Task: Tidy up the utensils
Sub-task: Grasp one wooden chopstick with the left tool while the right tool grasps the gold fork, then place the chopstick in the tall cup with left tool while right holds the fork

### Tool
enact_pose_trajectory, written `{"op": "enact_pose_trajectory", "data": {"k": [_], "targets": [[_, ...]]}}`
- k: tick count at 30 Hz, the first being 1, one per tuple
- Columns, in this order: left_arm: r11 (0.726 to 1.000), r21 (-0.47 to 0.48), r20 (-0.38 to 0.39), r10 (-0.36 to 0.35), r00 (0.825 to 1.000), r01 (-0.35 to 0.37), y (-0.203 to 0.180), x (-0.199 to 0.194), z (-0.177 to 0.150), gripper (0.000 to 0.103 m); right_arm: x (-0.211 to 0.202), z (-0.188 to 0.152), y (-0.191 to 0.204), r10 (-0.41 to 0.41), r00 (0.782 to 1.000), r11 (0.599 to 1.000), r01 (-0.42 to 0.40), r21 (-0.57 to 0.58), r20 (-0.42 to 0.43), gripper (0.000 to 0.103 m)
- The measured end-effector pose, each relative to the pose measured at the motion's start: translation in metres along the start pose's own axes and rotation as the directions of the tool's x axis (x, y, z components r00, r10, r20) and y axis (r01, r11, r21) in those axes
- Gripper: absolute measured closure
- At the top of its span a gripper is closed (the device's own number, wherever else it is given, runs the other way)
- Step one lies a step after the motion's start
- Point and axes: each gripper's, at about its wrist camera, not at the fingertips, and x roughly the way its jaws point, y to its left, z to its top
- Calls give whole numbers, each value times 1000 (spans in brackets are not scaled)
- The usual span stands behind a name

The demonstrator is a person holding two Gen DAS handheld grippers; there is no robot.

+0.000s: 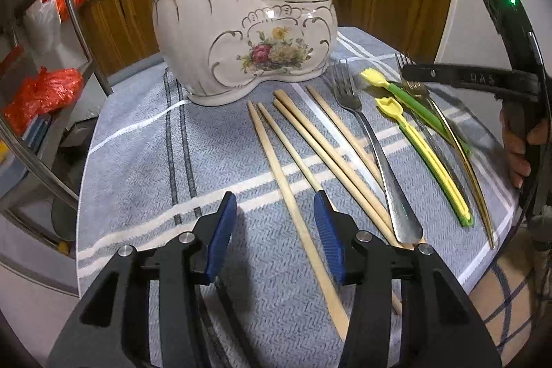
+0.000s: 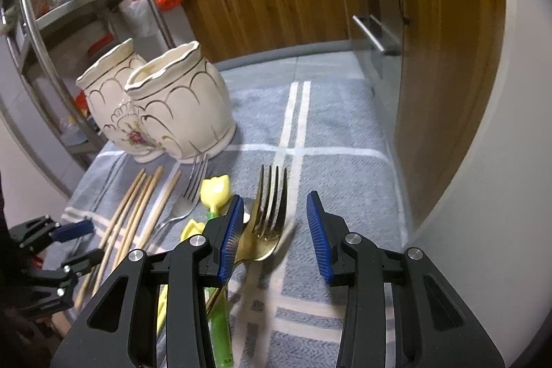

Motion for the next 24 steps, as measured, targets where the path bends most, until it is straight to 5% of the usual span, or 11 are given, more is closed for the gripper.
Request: {"op": "enact_pose_trajectory", "data": {"k": [6,9,17,24], "targets": [[1000,-8,-11,-13,1000,13,8,7,6,74,9,2,-10,79,996,995,-76,65,-36,87],[1000,-2,-22,-18,1000,18,11,9,8,94,3,0,-7,71,997,996,-71,55,-10,94],[999,1,-15,-40,999,40,22,7,5,97,-37,1,16,38,990,999,-33,-35,133,96],[997,8,119,-79,990,79,30,-13,0,97,-92,-2,43,-2,950,994,36,-103,311,98]]}}
